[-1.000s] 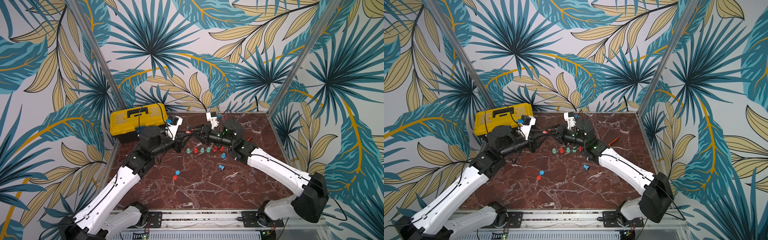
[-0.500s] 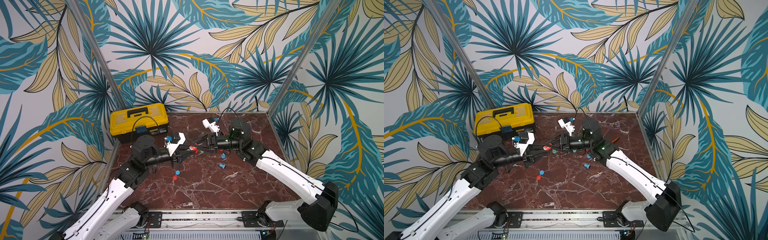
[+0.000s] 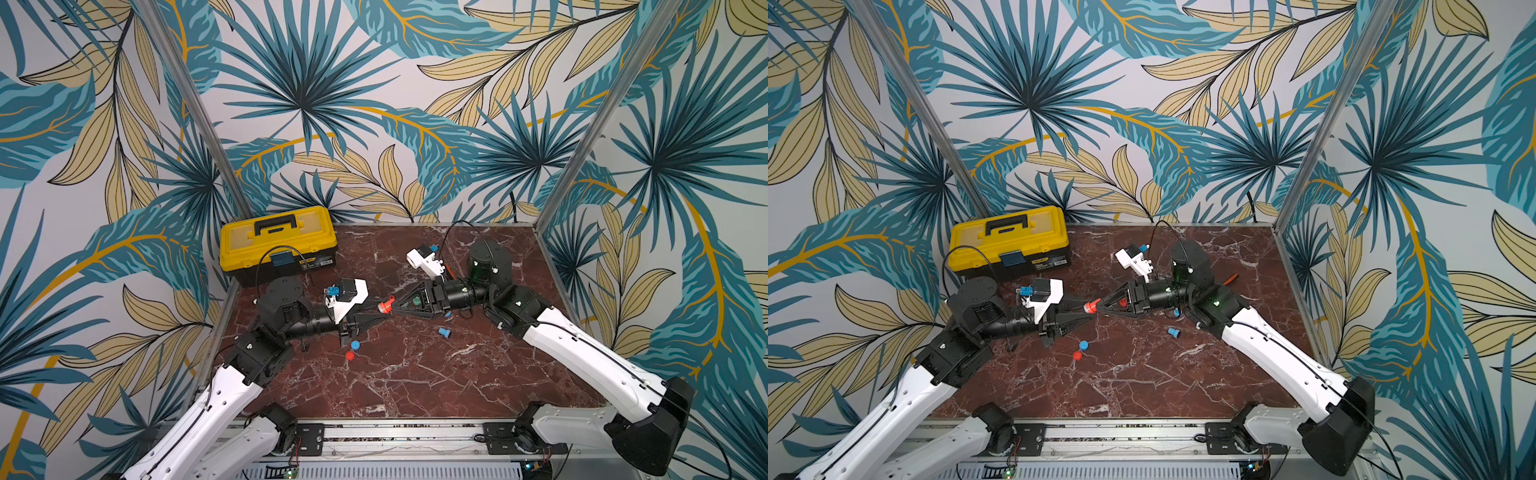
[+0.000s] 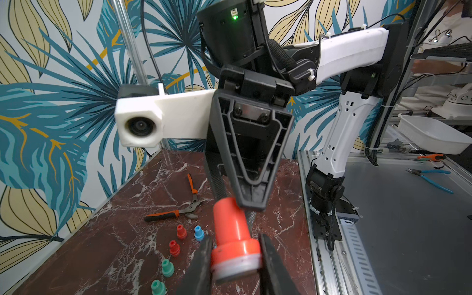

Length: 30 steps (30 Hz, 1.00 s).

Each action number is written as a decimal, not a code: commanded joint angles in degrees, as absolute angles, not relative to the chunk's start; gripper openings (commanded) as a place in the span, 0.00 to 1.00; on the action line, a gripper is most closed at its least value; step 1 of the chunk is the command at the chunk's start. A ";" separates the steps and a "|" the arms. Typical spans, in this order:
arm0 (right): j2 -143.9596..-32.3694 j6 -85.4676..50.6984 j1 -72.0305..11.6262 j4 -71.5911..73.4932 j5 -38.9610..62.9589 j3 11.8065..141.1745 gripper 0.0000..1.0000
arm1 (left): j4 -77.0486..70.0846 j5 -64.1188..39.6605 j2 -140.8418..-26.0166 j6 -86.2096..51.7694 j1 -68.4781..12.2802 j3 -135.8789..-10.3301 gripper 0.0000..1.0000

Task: Close the stamp cap
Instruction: Pick up the stamp from the center of the board.

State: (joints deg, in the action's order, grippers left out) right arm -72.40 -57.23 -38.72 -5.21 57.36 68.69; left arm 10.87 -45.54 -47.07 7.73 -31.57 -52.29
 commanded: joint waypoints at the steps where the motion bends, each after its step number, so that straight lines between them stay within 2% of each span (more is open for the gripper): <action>1: -73.64 -55.83 -39.12 -7.16 58.45 69.06 0.30 | 9.69 -47.44 -47.61 8.61 -31.90 -52.06 0.04; 7: -74.26 -56.15 -39.39 -7.62 58.05 68.84 0.26 | 9.67 -49.81 -48.62 8.95 -31.99 -51.80 0.04; 13: -74.09 -54.85 -39.97 -9.35 58.44 68.96 0.12 | 9.67 -49.70 -49.76 10.46 -31.98 -51.92 0.07; 14: -74.09 -54.47 -39.99 -9.82 58.33 69.00 0.11 | 9.67 -49.67 -50.06 10.57 -31.99 -52.02 0.11; 19: -73.65 -49.19 -40.00 -17.61 52.85 70.15 0.06 | 9.67 -45.50 -49.79 10.39 -31.99 -51.80 0.61; 25: -74.15 -41.05 -40.03 -28.68 41.82 73.07 0.06 | 9.85 -33.95 -44.61 7.25 -30.52 -49.40 0.77; 30: -77.10 -40.28 -40.58 -30.74 35.70 73.03 0.06 | 9.89 -38.80 -44.33 -0.01 -18.86 -49.06 0.77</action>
State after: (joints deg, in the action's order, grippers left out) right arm -74.70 -43.24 -39.92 -26.28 41.95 72.66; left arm 10.85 -38.35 -44.38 4.93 -23.66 -49.74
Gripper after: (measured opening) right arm 0.206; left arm 0.768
